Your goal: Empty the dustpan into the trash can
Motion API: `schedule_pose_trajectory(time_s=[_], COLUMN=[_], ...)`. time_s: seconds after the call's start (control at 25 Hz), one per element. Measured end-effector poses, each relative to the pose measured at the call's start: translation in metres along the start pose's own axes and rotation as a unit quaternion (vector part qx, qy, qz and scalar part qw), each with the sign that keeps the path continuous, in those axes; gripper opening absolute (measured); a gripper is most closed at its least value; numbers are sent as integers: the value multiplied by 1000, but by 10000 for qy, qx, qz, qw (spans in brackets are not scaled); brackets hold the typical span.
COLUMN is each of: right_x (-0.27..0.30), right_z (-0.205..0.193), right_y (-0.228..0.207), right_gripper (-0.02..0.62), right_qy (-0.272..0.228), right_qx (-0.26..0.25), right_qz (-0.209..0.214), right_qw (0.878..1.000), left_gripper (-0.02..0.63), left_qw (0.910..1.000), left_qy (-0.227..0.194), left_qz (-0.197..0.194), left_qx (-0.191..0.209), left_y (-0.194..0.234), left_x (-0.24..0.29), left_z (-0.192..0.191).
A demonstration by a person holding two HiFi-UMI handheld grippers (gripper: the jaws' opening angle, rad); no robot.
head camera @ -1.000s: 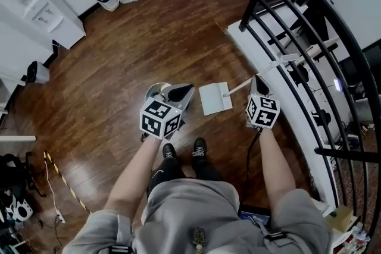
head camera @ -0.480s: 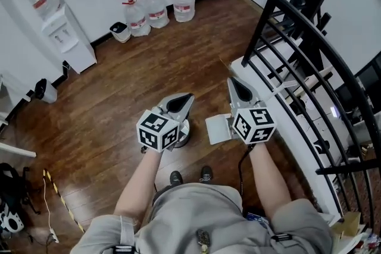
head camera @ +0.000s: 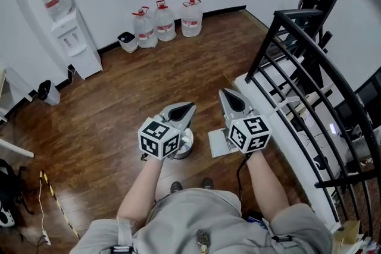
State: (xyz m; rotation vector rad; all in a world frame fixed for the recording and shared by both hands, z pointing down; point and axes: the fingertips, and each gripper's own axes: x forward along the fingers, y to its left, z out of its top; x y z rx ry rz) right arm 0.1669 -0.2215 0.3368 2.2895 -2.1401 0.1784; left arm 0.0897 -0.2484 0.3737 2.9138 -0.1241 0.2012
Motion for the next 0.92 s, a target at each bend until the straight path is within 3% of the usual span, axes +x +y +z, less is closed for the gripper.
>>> schedule_pose_trajectory(time_s=[0.92], right_x=[13], right_z=[6], right_y=[21], right_gripper=[0], right_qy=[31], right_qx=[-47], right_qz=[235], right_qw=[9997], left_gripper=[5], left_qw=[10000], left_qy=[-81], left_qz=[17], left_qx=[-3], left_y=[15], left_x=[-11], left_z=[8])
